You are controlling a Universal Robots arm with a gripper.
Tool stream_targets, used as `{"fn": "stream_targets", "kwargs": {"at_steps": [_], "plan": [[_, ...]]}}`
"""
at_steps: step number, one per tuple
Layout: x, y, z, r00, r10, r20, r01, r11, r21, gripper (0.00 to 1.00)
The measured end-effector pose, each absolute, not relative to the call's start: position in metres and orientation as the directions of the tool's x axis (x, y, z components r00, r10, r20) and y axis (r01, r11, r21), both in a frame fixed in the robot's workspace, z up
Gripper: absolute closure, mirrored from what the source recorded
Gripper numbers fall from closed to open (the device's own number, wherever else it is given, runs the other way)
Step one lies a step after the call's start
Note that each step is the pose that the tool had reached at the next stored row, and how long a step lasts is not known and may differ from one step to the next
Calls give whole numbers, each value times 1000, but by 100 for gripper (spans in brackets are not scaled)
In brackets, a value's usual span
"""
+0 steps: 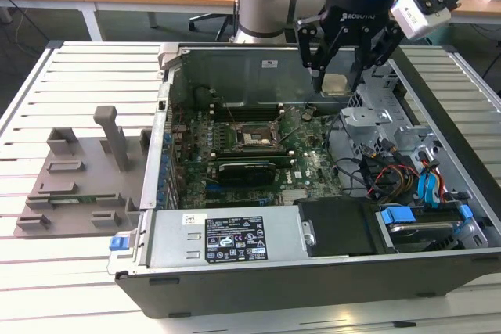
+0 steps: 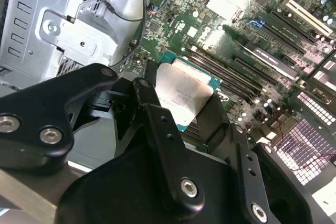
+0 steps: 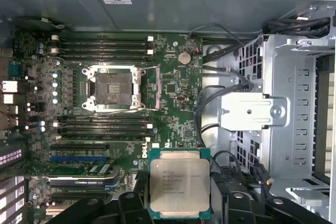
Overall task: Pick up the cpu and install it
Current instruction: 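Pick up the cpu and move it towards the insertion slot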
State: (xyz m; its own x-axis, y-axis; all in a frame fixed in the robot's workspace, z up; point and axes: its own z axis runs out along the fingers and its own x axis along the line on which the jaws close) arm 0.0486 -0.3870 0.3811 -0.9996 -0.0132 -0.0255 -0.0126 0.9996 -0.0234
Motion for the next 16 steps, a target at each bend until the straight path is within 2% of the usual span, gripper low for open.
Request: {"fn": "stream_targets", "kwargs": {"at_steps": [16], "plan": [[33,-386,373,-1000,-13,-25,-13,1000,-23,45]]}}
